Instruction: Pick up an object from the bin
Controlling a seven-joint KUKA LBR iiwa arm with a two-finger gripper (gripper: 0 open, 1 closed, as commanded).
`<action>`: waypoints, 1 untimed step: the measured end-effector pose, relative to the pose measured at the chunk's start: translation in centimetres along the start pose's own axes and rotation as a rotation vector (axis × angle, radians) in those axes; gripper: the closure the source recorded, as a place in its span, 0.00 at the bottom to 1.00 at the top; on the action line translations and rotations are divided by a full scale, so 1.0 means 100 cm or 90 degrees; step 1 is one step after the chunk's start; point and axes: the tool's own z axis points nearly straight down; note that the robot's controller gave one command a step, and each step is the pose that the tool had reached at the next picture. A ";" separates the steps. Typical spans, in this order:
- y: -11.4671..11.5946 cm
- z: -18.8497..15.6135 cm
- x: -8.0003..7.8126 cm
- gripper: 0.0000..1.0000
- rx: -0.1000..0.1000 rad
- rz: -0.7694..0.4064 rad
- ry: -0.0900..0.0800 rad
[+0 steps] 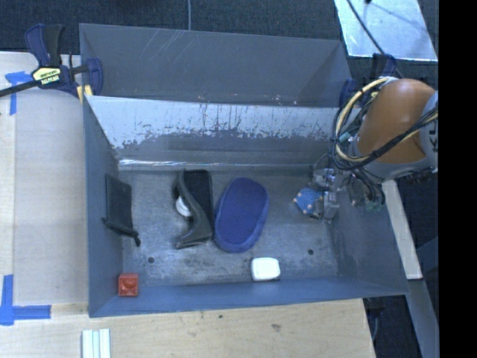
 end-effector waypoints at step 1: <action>-0.009 -0.133 0.029 1.00 0.003 -0.005 -0.007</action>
Offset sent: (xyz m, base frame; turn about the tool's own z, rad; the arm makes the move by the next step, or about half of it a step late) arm -0.0315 -0.0060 0.1274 -0.0109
